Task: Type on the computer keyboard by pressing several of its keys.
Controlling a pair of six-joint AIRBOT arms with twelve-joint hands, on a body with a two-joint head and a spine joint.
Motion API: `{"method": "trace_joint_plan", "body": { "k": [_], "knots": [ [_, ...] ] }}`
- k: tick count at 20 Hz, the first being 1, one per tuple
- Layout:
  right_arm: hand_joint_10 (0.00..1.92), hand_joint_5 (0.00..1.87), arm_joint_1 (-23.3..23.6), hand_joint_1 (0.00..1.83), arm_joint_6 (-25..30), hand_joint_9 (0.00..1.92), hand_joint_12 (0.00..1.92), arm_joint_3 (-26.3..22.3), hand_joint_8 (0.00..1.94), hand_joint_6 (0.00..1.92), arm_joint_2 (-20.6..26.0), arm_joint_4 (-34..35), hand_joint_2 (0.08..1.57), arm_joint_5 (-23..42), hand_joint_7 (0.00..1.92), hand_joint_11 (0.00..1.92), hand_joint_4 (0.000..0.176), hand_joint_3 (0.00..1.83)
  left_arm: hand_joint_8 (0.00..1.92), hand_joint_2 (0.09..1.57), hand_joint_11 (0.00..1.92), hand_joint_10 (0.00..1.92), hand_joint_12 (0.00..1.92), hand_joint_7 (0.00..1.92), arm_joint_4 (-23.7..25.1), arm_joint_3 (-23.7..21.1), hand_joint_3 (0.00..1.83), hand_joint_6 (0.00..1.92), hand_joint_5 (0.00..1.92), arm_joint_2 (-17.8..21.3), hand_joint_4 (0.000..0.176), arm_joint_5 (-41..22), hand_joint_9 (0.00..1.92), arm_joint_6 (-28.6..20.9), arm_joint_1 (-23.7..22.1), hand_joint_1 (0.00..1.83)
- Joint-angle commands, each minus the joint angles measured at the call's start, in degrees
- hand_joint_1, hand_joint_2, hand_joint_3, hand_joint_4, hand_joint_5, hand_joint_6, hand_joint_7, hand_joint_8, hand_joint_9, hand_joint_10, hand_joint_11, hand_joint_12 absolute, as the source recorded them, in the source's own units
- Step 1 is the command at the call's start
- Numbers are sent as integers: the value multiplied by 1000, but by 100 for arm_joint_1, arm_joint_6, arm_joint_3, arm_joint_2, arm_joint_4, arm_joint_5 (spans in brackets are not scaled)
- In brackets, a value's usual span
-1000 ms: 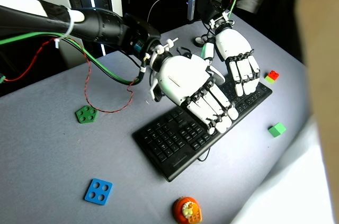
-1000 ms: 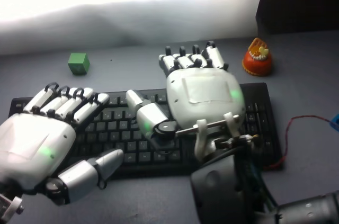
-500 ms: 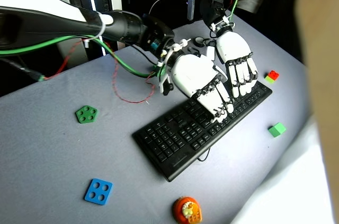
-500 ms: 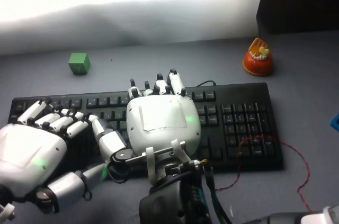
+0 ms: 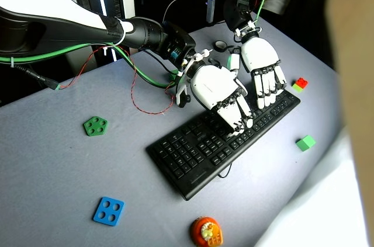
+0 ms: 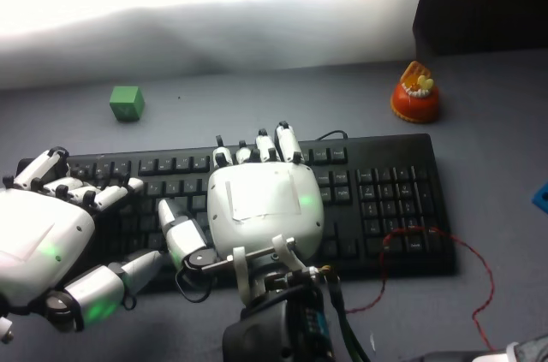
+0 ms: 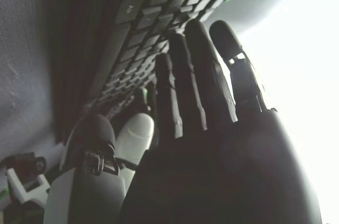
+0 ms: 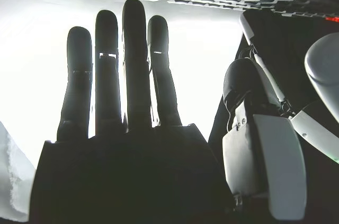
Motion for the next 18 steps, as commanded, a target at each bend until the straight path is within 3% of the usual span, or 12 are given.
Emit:
{"method": "trace_joint_plan", "body": {
  "k": [1,3,4,5,7,9,10,11,13,14,15,18],
  "knots": [
    [1099,700,-68,132,92,237,1606,82,574,589,-23,-316,1247,212,528,0,0,0,12,1296,0,383,1396,642,28,49,0,68,651,45,0,-556,406,6,32,60],
    [864,727,-64,138,133,246,1449,173,348,917,-72,-316,1244,207,609,0,0,0,0,1303,0,175,1165,560,28,62,0,94,950,56,0,-531,376,-4,32,68],
    [813,638,-49,130,163,292,1422,205,324,1121,-95,-314,1246,183,668,0,0,1,1,1304,0,109,1094,558,28,65,0,77,1009,65,0,-510,393,-12,30,54],
    [862,576,-27,103,170,458,1453,227,380,1138,-113,-265,1248,166,794,0,0,1,11,1303,0,84,1058,623,28,69,0,24,913,72,0,-504,434,-17,30,74],
    [1020,497,32,72,150,654,1646,264,602,873,-145,-114,1269,156,817,75,0,3,23,1305,0,90,1202,754,28,85,0,0,591,82,0,-493,573,-38,31,13],
    [1399,567,75,75,92,531,1891,282,971,551,-161,-55,1269,156,660,251,0,1,37,1309,0,158,1342,825,28,107,1,0,411,89,21,-491,751,-44,26,0],
    [1423,698,87,75,70,452,1915,281,982,586,-162,-55,1272,162,624,264,0,2,7,1312,34,173,1411,740,28,120,2,10,428,89,19,-481,767,-46,26,0],
    [1248,802,106,66,29,431,1890,281,796,687,-161,-33,1271,166,632,170,0,1,1,1323,73,136,1421,664,28,122,4,78,604,89,0,-481,680,-46,28,0],
    [916,859,163,64,-13,437,1746,280,373,907,-160,145,1263,169,702,69,0,0,0,1325,2,31,1329,580,28,118,0,96,923,89,0,-478,501,-52,29,19],
    [812,616,190,22,-32,646,1627,280,285,901,-157,177,1282,69,904,78,0,3,24,1319,0,28,1144,738,28,107,0,44,956,86,0,-478,550,-52,18,61],
    [812,616,189,22,-40,646,1627,280,285,901,-157,188,1282,51,904,78,0,3,24,1319,0,28,1144,738,28,104,0,44,956,86,0,-478,550,-52,18,61],
    [957,656,187,3,-74,741,1656,280,275,462,-158,292,1295,24,931,346,0,2,7,1324,19,89,1362,815,29,102,1,0,513,82,3,-478,769,-51,20,3]
  ]
}}
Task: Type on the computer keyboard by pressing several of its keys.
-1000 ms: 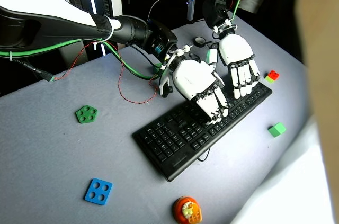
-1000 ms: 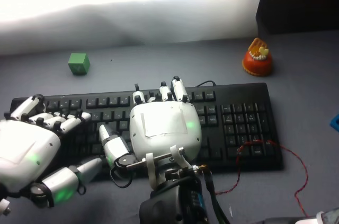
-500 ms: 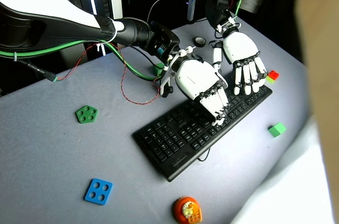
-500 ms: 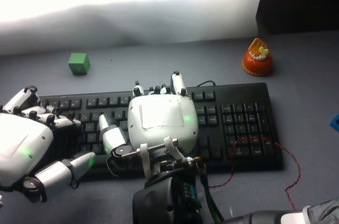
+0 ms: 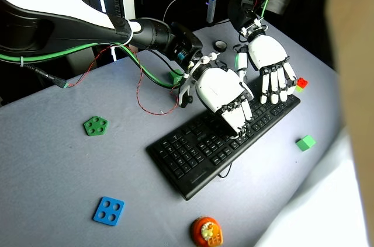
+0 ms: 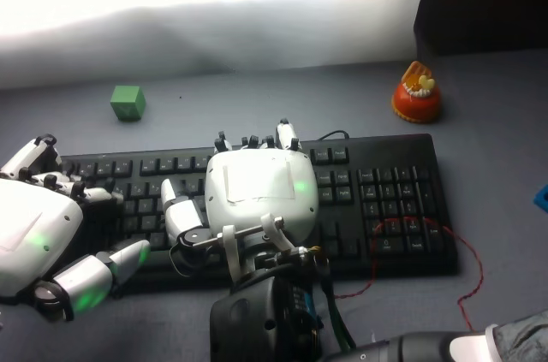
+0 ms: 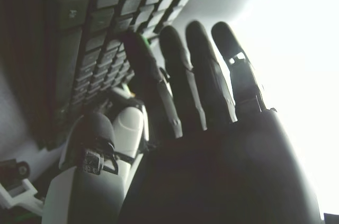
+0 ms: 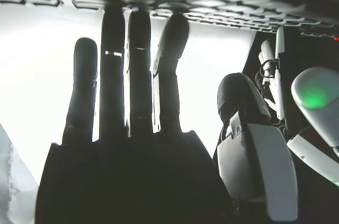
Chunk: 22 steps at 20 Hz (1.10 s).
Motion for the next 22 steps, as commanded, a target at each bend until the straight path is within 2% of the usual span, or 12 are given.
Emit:
{"method": "trace_joint_plan", "body": {
  "k": [1,2,4,7,10,13,14,16,22],
  "knots": [
    [961,733,-6,0,8,728,1657,-6,252,414,-13,-134,1294,83,932,385,0,1,1,1326,65,92,1397,746,47,14,1,0,483,12,8,-430,775,30,9,0],
    [965,787,-3,0,1,673,1671,-7,223,406,-12,-134,1297,85,911,378,0,1,0,1326,119,86,1420,672,47,10,1,34,556,11,0,-430,759,30,14,0],
    [977,814,2,7,-6,618,1687,-16,190,410,-1,-134,1299,85,875,340,0,1,0,1323,145,69,1425,599,47,10,0,75,656,9,0,-430,716,30,21,0],
    [983,668,1,14,-12,661,1668,-76,155,491,56,-130,1290,88,885,381,0,0,8,1332,157,70,1434,615,47,3,3,59,651,19,0,-663,702,-72,8,0],
    [988,660,26,29,-38,679,1693,-227,155,519,180,-109,1291,123,901,368,0,0,13,1331,164,74,1435,628,47,-36,2,37,605,29,0,-1248,707,-162,-15,0],
    [986,663,82,10,-53,693,1707,-470,158,524,423,-110,1296,163,921,362,0,2,16,1336,151,85,1437,655,48,-58,2,29,599,46,0,-1791,706,-347,-25,1],
    [986,568,119,35,-67,700,1709,-562,155,491,526,-110,1290,173,919,355,0,0,16,1338,141,85,1433,660,47,-77,2,18,578,43,0,-1952,698,-359,-6,0],
    [989,551,192,43,-68,707,1711,-743,156,485,734,-110,1290,203,921,356,0,0,19,1338,152,90,1440,671,48,-99,2,16,575,-11,0,-2126,705,-357,24,1],
    [993,540,429,36,-60,725,1713,-1437,153,494,1466,-120,1282,200,919,388,0,0,6,1340,138,107,1447,674,55,-58,2,0,528,-374,0,-2156,692,-213,165,20]
  ]
}}
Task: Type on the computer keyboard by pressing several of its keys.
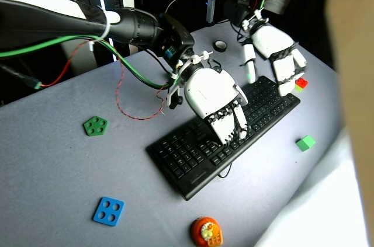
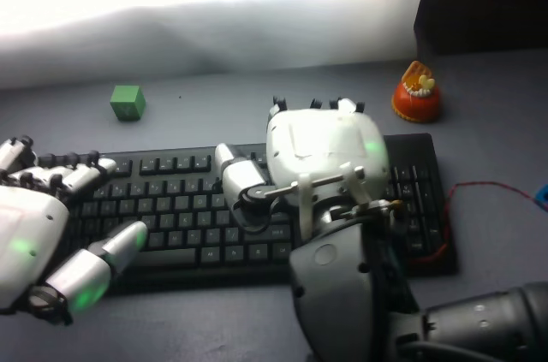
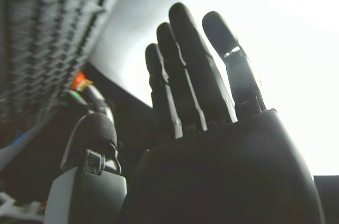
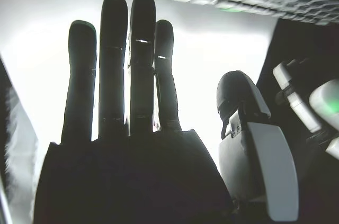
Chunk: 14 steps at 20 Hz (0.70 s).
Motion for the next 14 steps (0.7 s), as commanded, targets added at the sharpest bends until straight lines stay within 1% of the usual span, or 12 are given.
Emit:
{"method": "trace_joint_plan", "body": {
  "k": [1,3,6,7,10,11,12,13,14],
  "knots": [
    [1006,538,54,29,21,713,1725,-79,150,512,81,-629,1288,260,908,377,0,0,3,1344,124,115,1468,669,190,59,2,3,524,-12,0,-712,683,24,-50,4],
    [985,543,8,43,22,694,1715,-272,146,514,287,-881,1286,204,903,343,0,0,4,1342,124,119,1465,671,251,155,0,0,511,-93,7,-710,679,53,-98,9],
    [966,562,-47,31,-14,725,1704,-485,149,527,561,-953,1285,186,920,389,0,0,3,1336,124,126,1467,670,255,326,0,10,531,-228,8,-642,682,55,-90,25],
    [966,562,-49,31,-20,725,1704,-522,149,527,609,-953,1285,181,920,389,0,0,3,1336,124,126,1467,670,255,352,0,10,531,-248,8,-634,682,55,-85,25],
    [969,554,-53,21,-31,713,1728,-830,142,526,899,-952,1287,142,911,374,0,0,0,1328,117,136,1473,667,263,431,0,2,518,-321,9,-621,668,54,-73,46],
    [972,547,-56,23,-31,703,1723,-918,140,526,963,-952,1287,127,903,368,0,0,1,1316,106,139,1479,659,288,448,0,4,502,-335,11,-610,660,54,-57,93],
    [975,538,-57,15,-37,694,1718,-1036,138,524,1048,-950,1290,114,895,366,0,1,0,1295,90,177,1487,624,310,472,0,0,443,-358,16,-589,621,54,-42,174],
    [984,541,-58,16,-43,695,1717,-1173,140,527,1129,-950,1289,106,896,374,0,1,0,1245,45,224,1504,531,310,501,0,0,347,-398,33,-590,538,54,-32,344],
    [989,531,-57,16,-44,689,1715,-1275,140,526,1185,-950,1291,104,892,368,0,1,2,1206,22,290,1516,483,311,520,0,0,317,-430,37,-590,479,54,-22,458]
  ]
}}
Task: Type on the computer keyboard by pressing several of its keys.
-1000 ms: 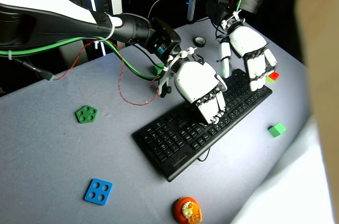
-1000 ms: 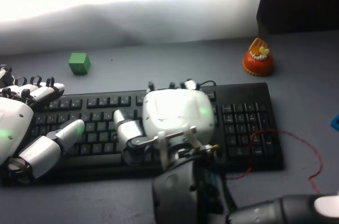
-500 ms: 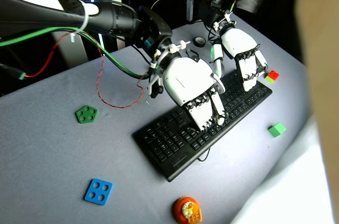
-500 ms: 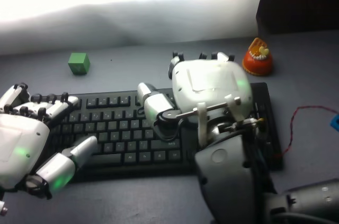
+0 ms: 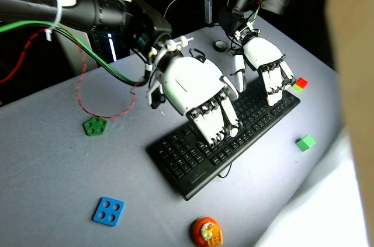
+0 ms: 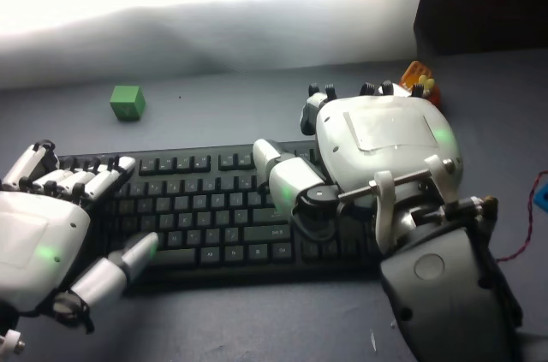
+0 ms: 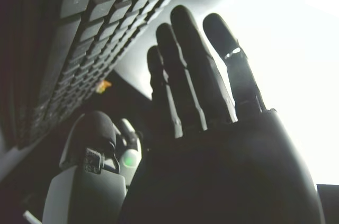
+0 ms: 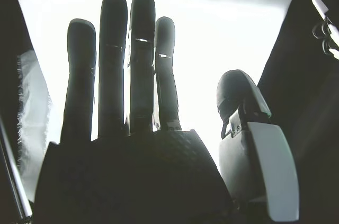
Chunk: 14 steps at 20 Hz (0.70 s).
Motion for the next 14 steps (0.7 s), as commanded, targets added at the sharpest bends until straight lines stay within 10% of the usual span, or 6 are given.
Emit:
{"method": "trace_joint_plan", "body": {
  "k": [1,10,14],
  "knots": [
    [1014,513,19,29,15,682,1710,-68,149,543,48,-624,1288,259,888,374,0,0,5,1151,4,293,1515,405,182,33,0,2,270,-22,44,-662,434,21,12,589],
    [1057,477,2,51,16,668,1748,-414,199,624,245,-626,1296,232,863,326,0,0,13,877,0,214,1181,174,183,159,0,12,127,-60,108,-657,164,-43,-57,715],
    [1062,474,-18,65,17,675,1749,-532,207,633,222,-626,1296,207,862,332,0,0,11,1058,0,223,1163,180,183,-84,13,9,127,327,82,-531,164,-43,-212,375]
  ]
}}
